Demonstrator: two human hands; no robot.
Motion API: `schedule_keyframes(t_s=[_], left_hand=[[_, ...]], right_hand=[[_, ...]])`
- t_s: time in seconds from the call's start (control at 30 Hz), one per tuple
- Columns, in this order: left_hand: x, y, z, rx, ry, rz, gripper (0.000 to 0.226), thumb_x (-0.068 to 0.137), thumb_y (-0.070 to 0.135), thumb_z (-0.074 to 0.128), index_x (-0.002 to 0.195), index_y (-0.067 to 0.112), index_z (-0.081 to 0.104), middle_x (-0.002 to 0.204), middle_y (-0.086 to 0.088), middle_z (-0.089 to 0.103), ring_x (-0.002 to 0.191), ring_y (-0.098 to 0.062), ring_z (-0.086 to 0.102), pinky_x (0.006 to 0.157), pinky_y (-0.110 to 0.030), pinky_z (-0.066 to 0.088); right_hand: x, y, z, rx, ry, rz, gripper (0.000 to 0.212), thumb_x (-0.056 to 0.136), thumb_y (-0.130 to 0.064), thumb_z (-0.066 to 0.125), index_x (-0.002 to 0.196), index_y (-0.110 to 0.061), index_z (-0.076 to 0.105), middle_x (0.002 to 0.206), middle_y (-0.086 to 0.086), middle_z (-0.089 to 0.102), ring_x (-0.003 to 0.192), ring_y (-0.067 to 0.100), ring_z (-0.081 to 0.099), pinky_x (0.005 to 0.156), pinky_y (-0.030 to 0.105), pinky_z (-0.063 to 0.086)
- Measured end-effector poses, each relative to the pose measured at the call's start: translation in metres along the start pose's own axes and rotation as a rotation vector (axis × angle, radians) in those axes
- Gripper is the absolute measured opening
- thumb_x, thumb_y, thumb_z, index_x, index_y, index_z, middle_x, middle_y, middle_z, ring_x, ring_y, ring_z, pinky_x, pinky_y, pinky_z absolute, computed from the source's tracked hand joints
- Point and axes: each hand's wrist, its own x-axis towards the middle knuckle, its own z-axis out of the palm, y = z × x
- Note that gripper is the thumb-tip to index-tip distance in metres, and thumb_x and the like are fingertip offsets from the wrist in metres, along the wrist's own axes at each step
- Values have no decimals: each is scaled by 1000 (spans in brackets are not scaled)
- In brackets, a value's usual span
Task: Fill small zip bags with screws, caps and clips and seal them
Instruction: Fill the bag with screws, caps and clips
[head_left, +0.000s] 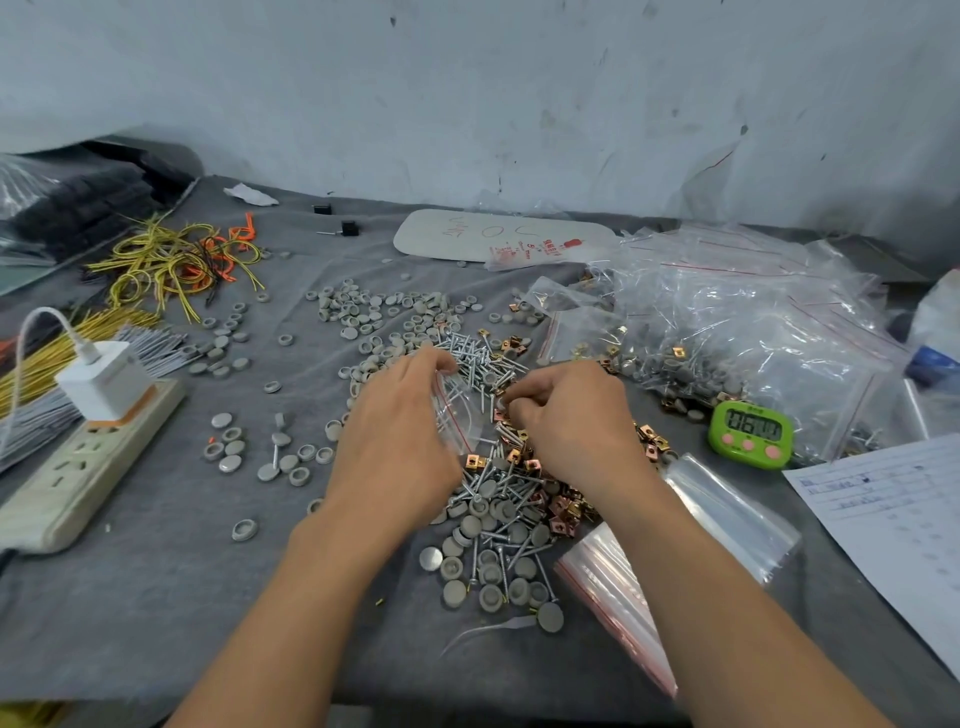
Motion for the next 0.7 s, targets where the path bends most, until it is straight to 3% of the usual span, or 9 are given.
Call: schedule_keyframes(t_s=[0.1, 0.27, 0.5, 0.7], left_hand=[[1, -2, -1, -26, 0, -16, 69, 71, 8, 77, 120, 41, 42, 112, 19, 48, 101, -6, 41, 84, -27, 34], [8, -14, -8, -50, 29, -82, 71, 69, 6, 77, 122, 39, 45, 108, 20, 47, 102, -10, 47, 79, -28, 37], [9, -24, -12, -56, 56, -109, 72, 68, 2, 76, 122, 39, 45, 104, 21, 44, 97, -11, 47, 77, -31, 39], [10, -25, -12, -62, 64, -111, 72, 69, 3, 77, 122, 39, 46, 105, 21, 46, 95, -8, 44, 76, -30, 37]], right_hand=[[1, 3, -4, -5, 4, 34, 14, 91, -19, 74, 90, -29, 83, 79, -9, 76, 68, 9, 71, 74, 28, 62], [4, 10, -11, -109, 16, 59, 11, 89, -24, 77, 82, -32, 80, 80, -10, 75, 70, 9, 68, 80, 35, 62], [5, 10, -10, -77, -2, 93, 11, 83, -27, 84, 73, -29, 79, 68, -11, 72, 64, 8, 69, 70, 30, 61], [7, 11, -11, -150, -19, 86, 6, 84, -31, 82, 78, -28, 81, 69, -9, 73, 62, 9, 68, 74, 34, 62]])
